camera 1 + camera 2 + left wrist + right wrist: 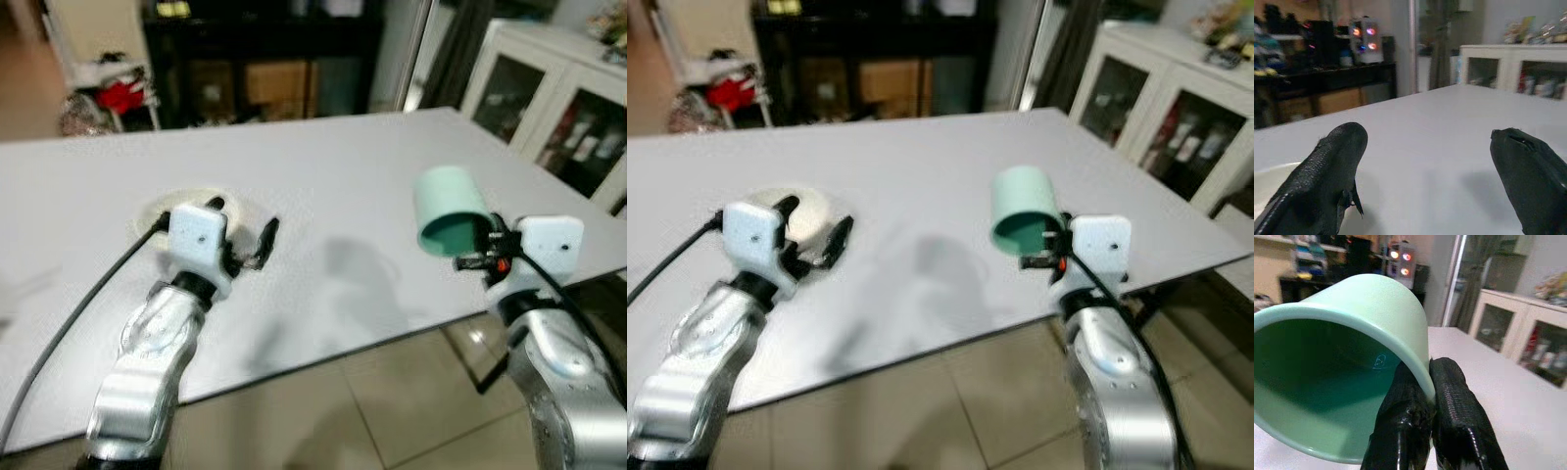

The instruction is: Setting the table

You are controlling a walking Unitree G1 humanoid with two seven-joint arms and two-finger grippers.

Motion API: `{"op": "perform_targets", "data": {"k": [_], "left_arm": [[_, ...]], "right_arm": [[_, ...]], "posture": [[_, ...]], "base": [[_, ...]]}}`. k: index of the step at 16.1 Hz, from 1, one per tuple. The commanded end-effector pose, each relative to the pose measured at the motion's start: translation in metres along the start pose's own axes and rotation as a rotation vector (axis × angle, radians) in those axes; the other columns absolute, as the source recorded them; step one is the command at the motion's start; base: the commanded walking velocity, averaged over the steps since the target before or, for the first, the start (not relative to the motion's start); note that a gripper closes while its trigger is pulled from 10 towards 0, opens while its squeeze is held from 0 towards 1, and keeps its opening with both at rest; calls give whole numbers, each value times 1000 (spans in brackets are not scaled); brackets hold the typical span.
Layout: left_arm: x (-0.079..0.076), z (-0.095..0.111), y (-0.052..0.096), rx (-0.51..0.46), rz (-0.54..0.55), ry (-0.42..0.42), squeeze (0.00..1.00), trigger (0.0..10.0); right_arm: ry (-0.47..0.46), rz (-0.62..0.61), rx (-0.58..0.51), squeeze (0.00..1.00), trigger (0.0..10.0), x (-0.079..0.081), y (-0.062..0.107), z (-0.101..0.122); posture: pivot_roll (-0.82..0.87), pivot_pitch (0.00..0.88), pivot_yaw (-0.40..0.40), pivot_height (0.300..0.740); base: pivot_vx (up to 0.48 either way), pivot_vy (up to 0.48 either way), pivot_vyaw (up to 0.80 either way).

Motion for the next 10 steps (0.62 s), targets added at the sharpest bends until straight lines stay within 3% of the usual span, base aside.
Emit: {"op": "perform_targets", "data": {"k": [1,3,8,10], "left_arm": [[6,2,3,-2,16,-24,0,10000],[7,2,3,-2,16,-26,0,10000],[3,2,1,0,-5,-35,0,10000],[2,3,2,1,-19,-36,0,10000]], "right_arm": [[1,26,-25,0,10000,6,-2,5],[-6,25,-25,0,10000,5,-4,5],[-77,22,-12,0,10000,-2,-11,4],[-65,170,34,0,10000,5,-15,0]], "posture": [[25,0,-36,740],[30,0,-39,740],[34,0,-40,740],[35,0,-41,740]], "base": [[386,0,800],[384,0,800],[379,0,0],[150,0,0]]}}
Point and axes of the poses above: a point about 5 cm out from each wrist's last joint towards the gripper, its own y axis pointing back from the gripper into the wrist, its own z axis along the axis of the wrist's last joint, x = y × z, the point moved 1 cm from there along -y, pointing out of the wrist towards the gripper, and after that the axes turned 6 degrees about y, right-handed, at the moved point
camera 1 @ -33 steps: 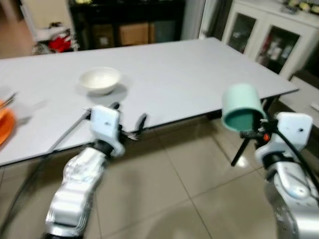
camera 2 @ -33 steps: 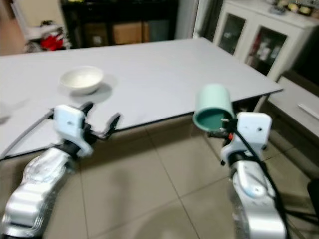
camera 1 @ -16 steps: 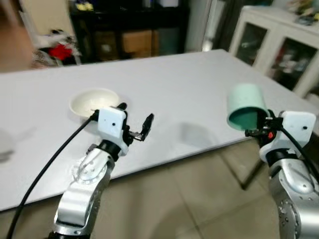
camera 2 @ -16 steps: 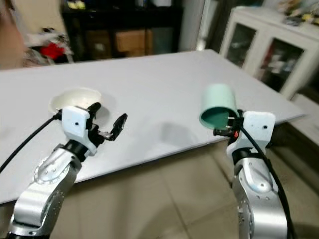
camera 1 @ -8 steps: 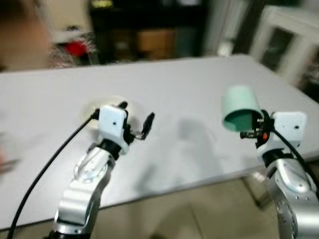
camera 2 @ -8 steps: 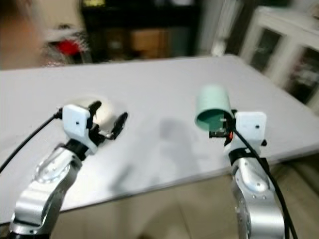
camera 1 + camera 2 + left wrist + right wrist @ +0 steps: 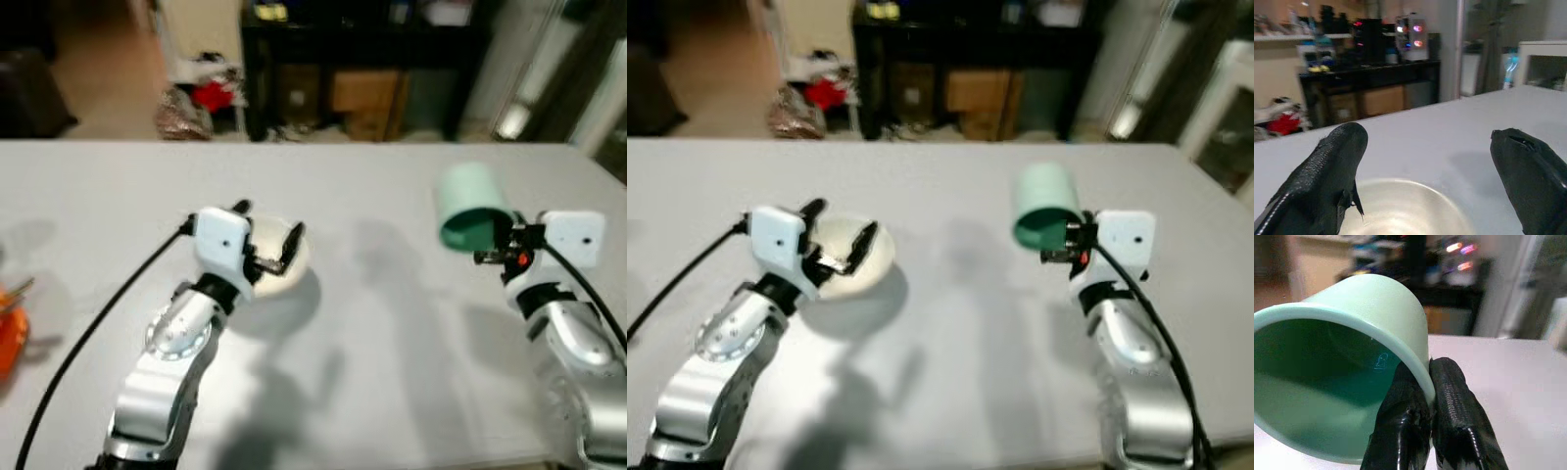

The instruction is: Setting the table

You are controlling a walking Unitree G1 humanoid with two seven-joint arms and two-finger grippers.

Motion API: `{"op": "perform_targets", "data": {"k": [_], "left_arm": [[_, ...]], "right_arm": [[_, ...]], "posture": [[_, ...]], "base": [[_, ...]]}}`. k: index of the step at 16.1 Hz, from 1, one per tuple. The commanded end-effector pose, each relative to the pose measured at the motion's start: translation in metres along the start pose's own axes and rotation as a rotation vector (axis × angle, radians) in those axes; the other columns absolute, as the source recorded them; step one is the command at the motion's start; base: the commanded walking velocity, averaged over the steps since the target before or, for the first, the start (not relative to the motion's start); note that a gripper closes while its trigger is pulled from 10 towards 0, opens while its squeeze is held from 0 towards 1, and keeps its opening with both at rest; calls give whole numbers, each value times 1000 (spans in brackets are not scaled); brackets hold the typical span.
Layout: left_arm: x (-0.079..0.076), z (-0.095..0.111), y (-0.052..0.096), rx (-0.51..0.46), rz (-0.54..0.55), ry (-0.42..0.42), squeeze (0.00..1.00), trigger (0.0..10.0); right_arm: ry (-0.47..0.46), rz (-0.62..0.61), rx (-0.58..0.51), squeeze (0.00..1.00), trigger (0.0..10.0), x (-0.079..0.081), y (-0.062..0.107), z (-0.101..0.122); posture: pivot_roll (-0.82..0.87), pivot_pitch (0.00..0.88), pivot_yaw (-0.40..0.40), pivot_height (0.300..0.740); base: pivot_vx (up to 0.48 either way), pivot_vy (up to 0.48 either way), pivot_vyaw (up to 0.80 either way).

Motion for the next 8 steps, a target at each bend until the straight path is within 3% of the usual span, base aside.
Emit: {"op": "perform_targets", "data": {"k": [1,5,8], "left_arm": [[6,3,2,6,1,-23,0,10000],[5,9,1,10,-120,-45,0,10000],[2,9,-3,62,-238,-69,0,10000]], "right_arm": [[-2,144,7,0,10000,14,-5,4],[40,322,207,0,10000,7,-24,-11],[50,463,258,0,10000,0,-49,-5]], "posture": [[35,0,-42,740],[27,0,-34,740],[28,0,-28,740]], "base": [[0,0,0],[0,0,0],[0,0,0]]}}
Point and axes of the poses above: a point about 5 cm out from each wrist's last joint towards the gripper, its own y axis pointing back from the gripper into the wrist, its own z axis along the axis of the wrist's last joint, x = y × z, the point moved 1 cm from there along -y, pointing out of the wrist towards the gripper, and after that the axes turned 6 degrees about y, right-handed, at the moved point
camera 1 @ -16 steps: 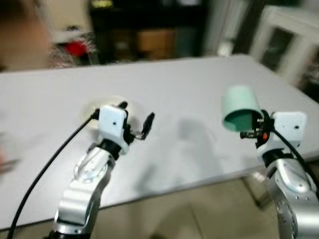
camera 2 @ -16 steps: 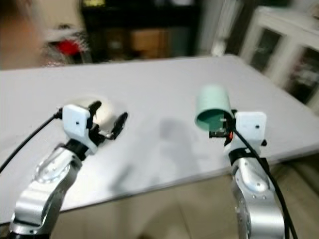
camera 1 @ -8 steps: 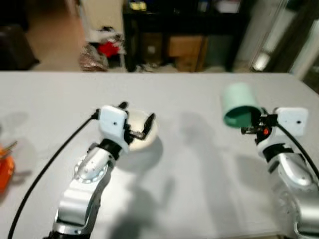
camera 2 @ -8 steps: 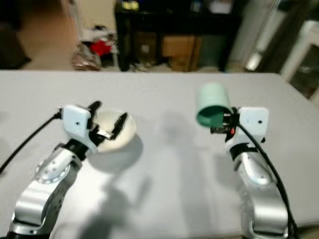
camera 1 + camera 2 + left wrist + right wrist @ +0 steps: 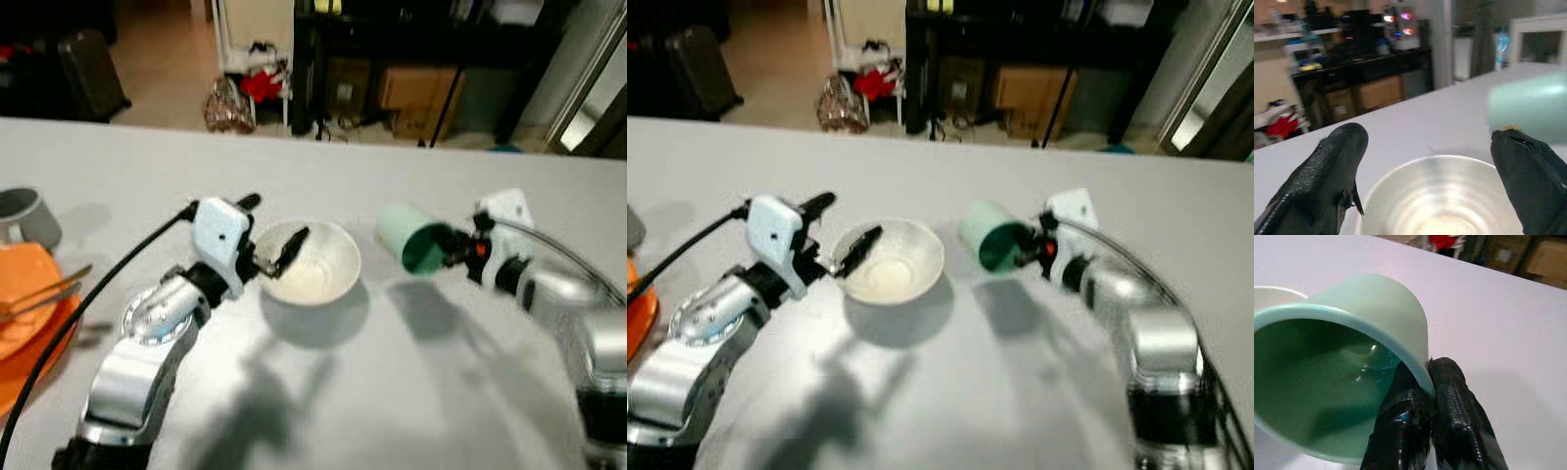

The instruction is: Setting the table

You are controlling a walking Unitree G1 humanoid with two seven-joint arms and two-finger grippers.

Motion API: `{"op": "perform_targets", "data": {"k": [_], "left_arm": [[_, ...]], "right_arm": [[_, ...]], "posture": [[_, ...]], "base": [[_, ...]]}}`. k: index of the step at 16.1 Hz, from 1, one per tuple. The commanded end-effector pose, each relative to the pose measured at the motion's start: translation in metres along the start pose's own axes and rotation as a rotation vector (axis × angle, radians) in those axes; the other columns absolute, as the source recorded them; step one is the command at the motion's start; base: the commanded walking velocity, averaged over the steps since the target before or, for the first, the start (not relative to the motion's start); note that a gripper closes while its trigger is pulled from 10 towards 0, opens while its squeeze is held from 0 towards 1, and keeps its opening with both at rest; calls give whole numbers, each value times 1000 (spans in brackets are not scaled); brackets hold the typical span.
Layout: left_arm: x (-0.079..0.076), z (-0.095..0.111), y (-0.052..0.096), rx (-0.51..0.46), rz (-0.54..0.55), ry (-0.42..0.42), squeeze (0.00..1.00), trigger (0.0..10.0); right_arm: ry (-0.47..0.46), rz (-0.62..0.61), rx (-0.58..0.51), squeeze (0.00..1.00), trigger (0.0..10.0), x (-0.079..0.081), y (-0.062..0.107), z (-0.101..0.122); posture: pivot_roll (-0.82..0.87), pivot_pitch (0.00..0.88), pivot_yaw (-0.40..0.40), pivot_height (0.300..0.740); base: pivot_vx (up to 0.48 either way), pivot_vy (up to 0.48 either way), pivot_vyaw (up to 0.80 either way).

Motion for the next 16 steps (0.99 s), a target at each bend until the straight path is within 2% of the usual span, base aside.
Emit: {"op": "perform_targets", "data": {"k": [1,3,5,6,8,9,13,14,15,16], "left_arm": [[-3,0,-3,29,-73,0,0,10000],[-4,0,-1,76,-160,-15,0,10000],[-7,0,7,166,-305,-8,0,10000],[-7,0,9,192,-338,-6,0,10000],[-10,-3,15,260,-412,12,0,10000],[-13,-8,20,300,-439,-4,0,10000],[-13,-8,23,319,-442,5,0,10000],[-14,-8,25,329,-444,5,0,10000],[-14,-8,25,332,-447,4,0,10000],[-14,-8,25,333,-447,4,0,10000]], "right_arm": [[10,58,31,0,10000,-8,-5,2],[22,123,104,0,10000,-21,-13,2],[67,250,227,0,10000,-25,-21,-3],[63,262,252,0,10000,-27,-25,-3],[-14,316,269,0,10000,-26,-37,-3],[-10,308,302,0,10000,-25,-46,-6],[8,345,341,0,10000,-23,-56,-4],[22,338,366,75,10000,-24,-59,-2],[35,333,379,643,10000,-25,-60,0],[41,333,383,643,10000,-26,-60,0]], "posture": [[31,0,-30,740],[36,0,-33,740],[48,0,-41,740],[51,0,-43,740],[61,0,-49,740],[66,0,-48,740],[86,0,-64,740],[86,0,-64,740],[86,0,-64,740],[86,0,-64,740]], "base": [[0,0,0],[0,0,0],[0,0,0],[0,0,0],[0,0,0],[0,0,0],[0,0,0],[0,0,0],[0,0,0],[0,0,0]]}}
Point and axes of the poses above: a point about 5 cm out from each wrist's last joint towards the gripper, its own y axis pointing back from the gripper into the wrist, its own z axis along the axis of the wrist's last joint, x = y × z, the point moved 1 cm from there along -y, pointing out of the wrist towards the gripper, and after that the axes turned 6 degrees about y, right-handed, at the moved point
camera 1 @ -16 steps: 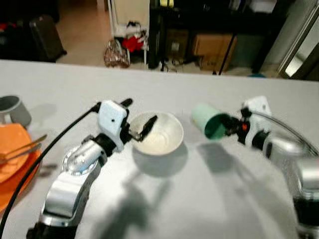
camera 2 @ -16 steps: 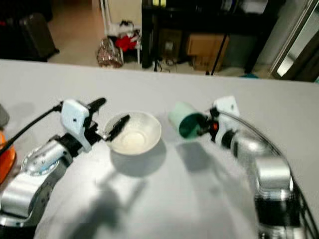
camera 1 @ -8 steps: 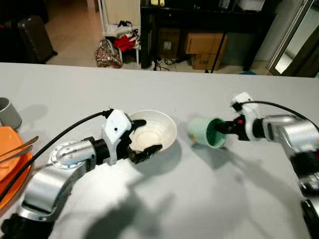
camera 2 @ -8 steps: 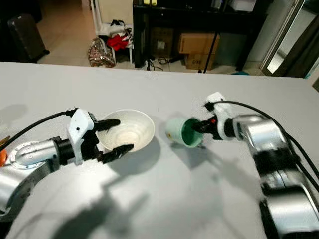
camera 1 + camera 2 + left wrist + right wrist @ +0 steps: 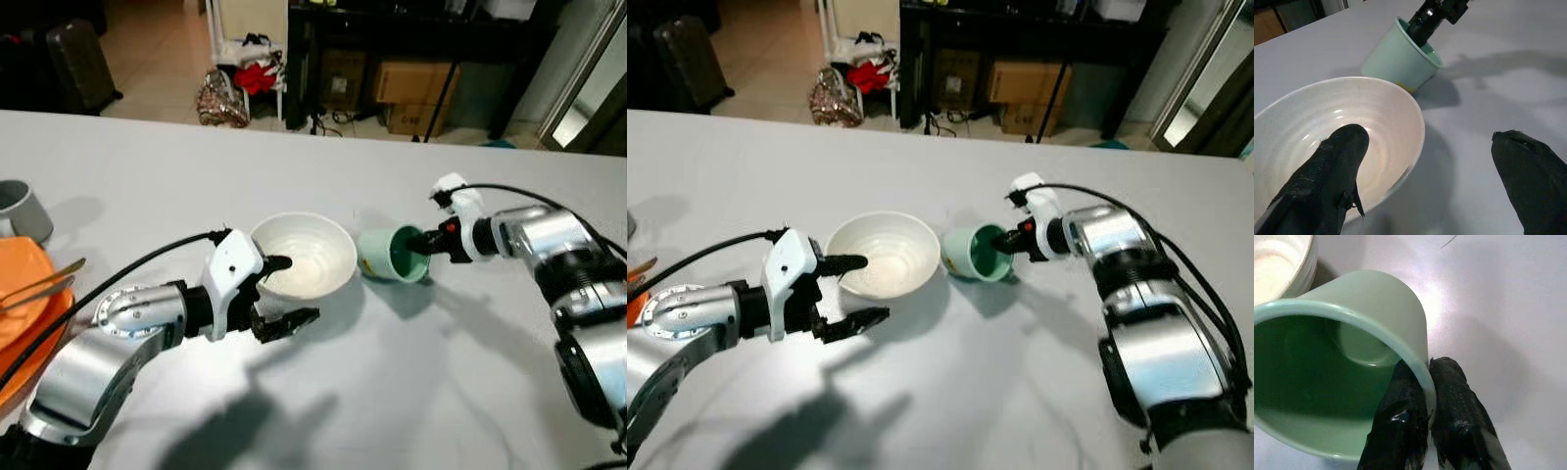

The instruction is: Setting the table

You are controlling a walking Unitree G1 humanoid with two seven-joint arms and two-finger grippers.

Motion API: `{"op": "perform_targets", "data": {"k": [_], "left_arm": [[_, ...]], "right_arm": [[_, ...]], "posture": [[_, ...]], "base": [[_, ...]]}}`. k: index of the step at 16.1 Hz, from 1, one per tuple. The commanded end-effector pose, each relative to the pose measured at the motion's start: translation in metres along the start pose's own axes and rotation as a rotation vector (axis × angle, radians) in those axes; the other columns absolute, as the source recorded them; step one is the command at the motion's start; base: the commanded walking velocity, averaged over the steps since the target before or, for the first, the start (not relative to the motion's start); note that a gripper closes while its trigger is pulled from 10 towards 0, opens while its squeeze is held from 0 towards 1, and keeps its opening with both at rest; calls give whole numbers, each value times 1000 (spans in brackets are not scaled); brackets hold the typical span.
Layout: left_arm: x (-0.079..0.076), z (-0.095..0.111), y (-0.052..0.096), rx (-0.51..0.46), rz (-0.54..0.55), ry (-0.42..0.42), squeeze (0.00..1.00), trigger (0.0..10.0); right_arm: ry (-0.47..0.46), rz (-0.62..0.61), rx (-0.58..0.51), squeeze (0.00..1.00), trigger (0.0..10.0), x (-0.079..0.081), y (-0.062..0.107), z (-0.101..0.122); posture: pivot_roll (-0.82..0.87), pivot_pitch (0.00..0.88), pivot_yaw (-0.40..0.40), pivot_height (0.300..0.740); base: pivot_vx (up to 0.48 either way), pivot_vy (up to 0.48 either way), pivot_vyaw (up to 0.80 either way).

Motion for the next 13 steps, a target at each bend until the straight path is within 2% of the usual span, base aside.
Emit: {"op": "perform_targets", "data": {"k": [1,13], "left_arm": [[-4,2,1,3,-16,-11,0,10000],[-8,3,2,10,-24,-13,0,10000]], "right_arm": [[24,9,24,1000,10000,-2,3,3],[121,30,18,1000,10000,-10,20,29]], "posture": [[94,0,-74,740],[104,0,-91,740]], "base": [[0,0,0],[0,0,0]]}}
Point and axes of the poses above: a point about 5 cm out from each wrist's last joint towards the gripper, its own y axis pointing back from the gripper into the wrist, its own z axis along the axis of the wrist's last joint, x = y × z, the point moved 1 cm from there along -y, pointing out of the wrist towards the gripper, and after that the axes turned 6 degrees about y, right-handed, at the moved point
